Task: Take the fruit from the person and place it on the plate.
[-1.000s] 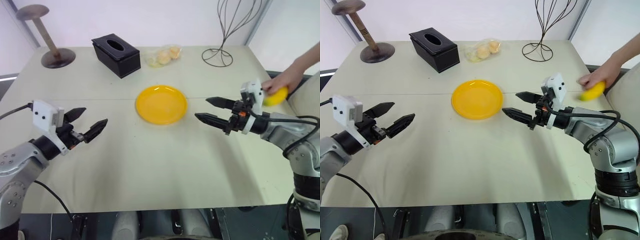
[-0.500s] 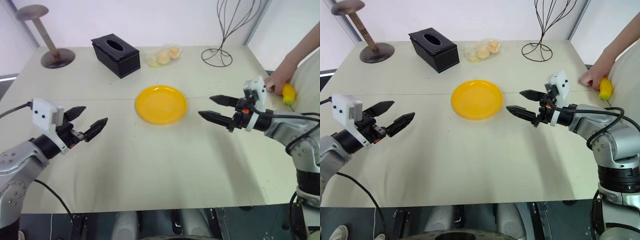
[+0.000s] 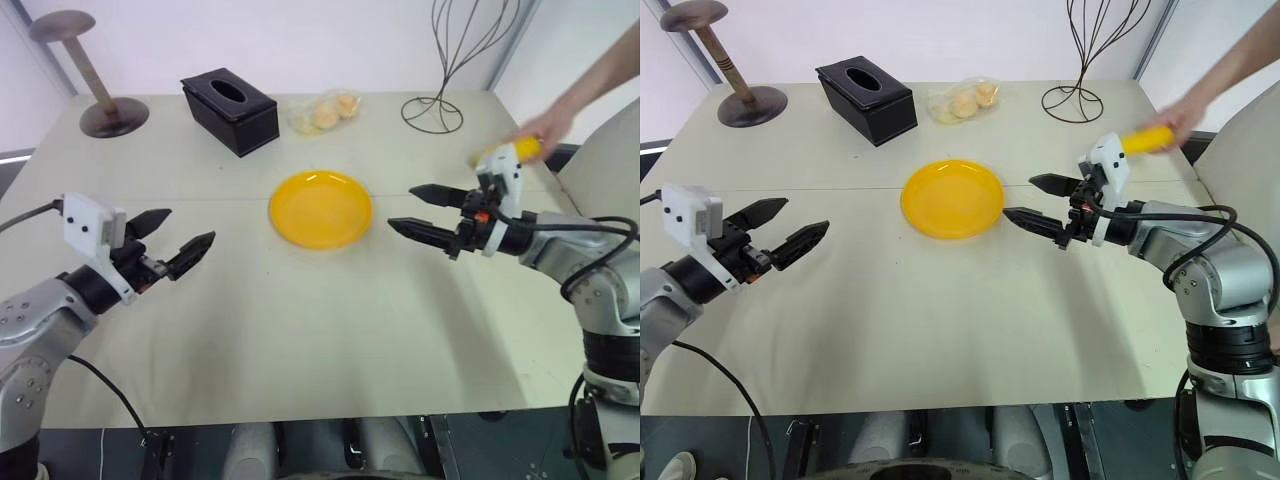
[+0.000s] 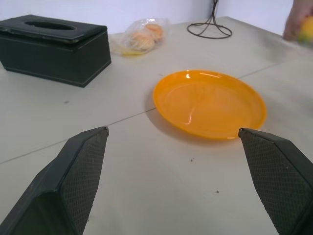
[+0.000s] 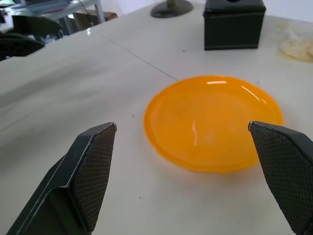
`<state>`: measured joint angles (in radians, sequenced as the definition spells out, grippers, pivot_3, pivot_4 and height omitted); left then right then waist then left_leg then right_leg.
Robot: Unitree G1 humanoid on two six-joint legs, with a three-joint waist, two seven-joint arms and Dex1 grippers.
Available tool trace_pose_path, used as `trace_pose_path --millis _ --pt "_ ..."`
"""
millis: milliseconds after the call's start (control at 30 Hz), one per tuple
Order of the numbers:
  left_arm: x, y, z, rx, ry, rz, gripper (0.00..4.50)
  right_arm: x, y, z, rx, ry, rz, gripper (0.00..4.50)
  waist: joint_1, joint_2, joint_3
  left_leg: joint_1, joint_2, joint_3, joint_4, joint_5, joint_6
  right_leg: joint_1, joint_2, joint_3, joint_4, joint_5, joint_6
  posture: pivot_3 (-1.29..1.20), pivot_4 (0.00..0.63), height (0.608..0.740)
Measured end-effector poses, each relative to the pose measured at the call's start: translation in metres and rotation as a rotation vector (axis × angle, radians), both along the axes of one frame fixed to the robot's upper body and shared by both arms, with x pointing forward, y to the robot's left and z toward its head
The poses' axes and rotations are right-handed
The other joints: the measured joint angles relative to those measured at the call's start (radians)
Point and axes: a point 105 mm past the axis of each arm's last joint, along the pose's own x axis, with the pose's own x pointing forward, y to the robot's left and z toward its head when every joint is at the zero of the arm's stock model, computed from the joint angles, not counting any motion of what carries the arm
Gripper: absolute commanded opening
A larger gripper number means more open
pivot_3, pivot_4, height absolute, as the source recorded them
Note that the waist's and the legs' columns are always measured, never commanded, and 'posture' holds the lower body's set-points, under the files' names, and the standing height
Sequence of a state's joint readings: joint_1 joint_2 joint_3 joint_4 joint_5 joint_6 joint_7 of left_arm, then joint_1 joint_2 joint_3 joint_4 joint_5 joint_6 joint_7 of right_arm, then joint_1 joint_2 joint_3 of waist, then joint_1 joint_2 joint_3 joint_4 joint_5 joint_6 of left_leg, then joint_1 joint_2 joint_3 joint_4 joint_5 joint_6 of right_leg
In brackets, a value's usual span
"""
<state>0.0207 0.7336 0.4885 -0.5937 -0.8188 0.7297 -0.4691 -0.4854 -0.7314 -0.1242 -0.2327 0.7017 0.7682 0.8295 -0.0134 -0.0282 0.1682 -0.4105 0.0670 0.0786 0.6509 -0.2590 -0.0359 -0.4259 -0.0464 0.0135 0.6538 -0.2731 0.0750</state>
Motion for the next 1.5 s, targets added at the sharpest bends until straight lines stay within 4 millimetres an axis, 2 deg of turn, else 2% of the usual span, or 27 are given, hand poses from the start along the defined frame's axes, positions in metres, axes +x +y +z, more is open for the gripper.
trace_pose_path --millis 200,533,667,833,933,1033,1133,1267,1500 --pt "0.000 0.006 0.006 0.002 -0.019 0.035 4.50 0.002 0.007 0.012 0.009 -0.041 0.016 4.42 0.002 0.000 0.000 0.000 0.000 0.000 0.001 0.000 0.000 0.001 0.000 0.000 0.001 0.000 0.000 0.00 0.150 0.740" --pt "-0.002 0.006 0.009 0.000 -0.029 0.043 4.50 0.003 0.010 0.005 0.014 -0.012 0.026 4.42 0.001 0.000 0.000 0.000 0.000 0.000 0.001 0.000 0.000 0.001 0.000 0.000 0.001 0.000 0.000 0.00 0.150 0.740" --pt "0.000 0.008 0.011 0.005 -0.036 0.063 4.50 0.010 0.009 0.005 0.067 0.016 -0.021 4.42 0.001 0.000 0.000 0.000 0.000 0.000 0.001 0.000 0.000 0.000 0.000 0.000 0.001 0.000 0.000 0.00 0.150 0.740" --pt "0.004 0.008 0.023 0.031 -0.081 0.066 4.50 0.030 0.021 0.041 0.253 0.033 -0.126 4.42 -0.004 0.000 0.000 0.001 0.000 0.000 0.001 0.000 0.000 0.000 0.000 0.000 0.003 0.000 0.000 0.00 0.150 0.740" --pt "0.008 0.008 0.027 0.027 -0.093 0.066 4.50 0.039 0.030 0.052 0.353 0.110 -0.179 4.42 -0.002 0.000 0.000 0.001 0.000 0.000 0.001 0.000 0.000 0.000 0.000 0.000 0.003 0.000 0.000 0.00 0.150 0.740" --pt "0.012 0.000 0.039 0.005 -0.143 0.033 4.50 0.044 0.043 0.054 0.435 0.224 -0.192 4.42 0.002 0.000 0.000 0.001 0.000 0.000 0.001 0.000 0.000 0.000 -0.001 0.000 0.004 0.000 0.000 0.00 0.150 0.740" --pt "0.010 -0.006 0.051 -0.033 -0.192 -0.010 4.50 0.043 0.052 0.045 0.418 0.293 -0.194 4.42 0.001 0.000 0.000 0.000 0.000 0.001 0.001 0.000 0.000 0.000 -0.001 0.000 0.003 0.000 0.000 0.00 0.150 0.740" --pt "0.006 -0.015 0.053 -0.077 -0.184 -0.084 4.50 0.043 0.055 0.041 0.428 0.335 -0.215 4.42 -0.002 0.000 0.000 0.001 0.000 0.000 0.001 0.000 0.000 0.000 -0.001 0.000 0.004 0.000 0.000 0.00 0.150 0.740" --pt "0.000 -0.027 0.058 -0.143 -0.164 -0.183 4.50 0.040 0.073 0.057 0.464 0.326 -0.157 4.42 -0.005 0.000 0.000 0.000 0.000 0.000 0.000 0.000 0.000 -0.001 0.000 0.000 0.004 0.000 0.000 0.00 0.150 0.740"
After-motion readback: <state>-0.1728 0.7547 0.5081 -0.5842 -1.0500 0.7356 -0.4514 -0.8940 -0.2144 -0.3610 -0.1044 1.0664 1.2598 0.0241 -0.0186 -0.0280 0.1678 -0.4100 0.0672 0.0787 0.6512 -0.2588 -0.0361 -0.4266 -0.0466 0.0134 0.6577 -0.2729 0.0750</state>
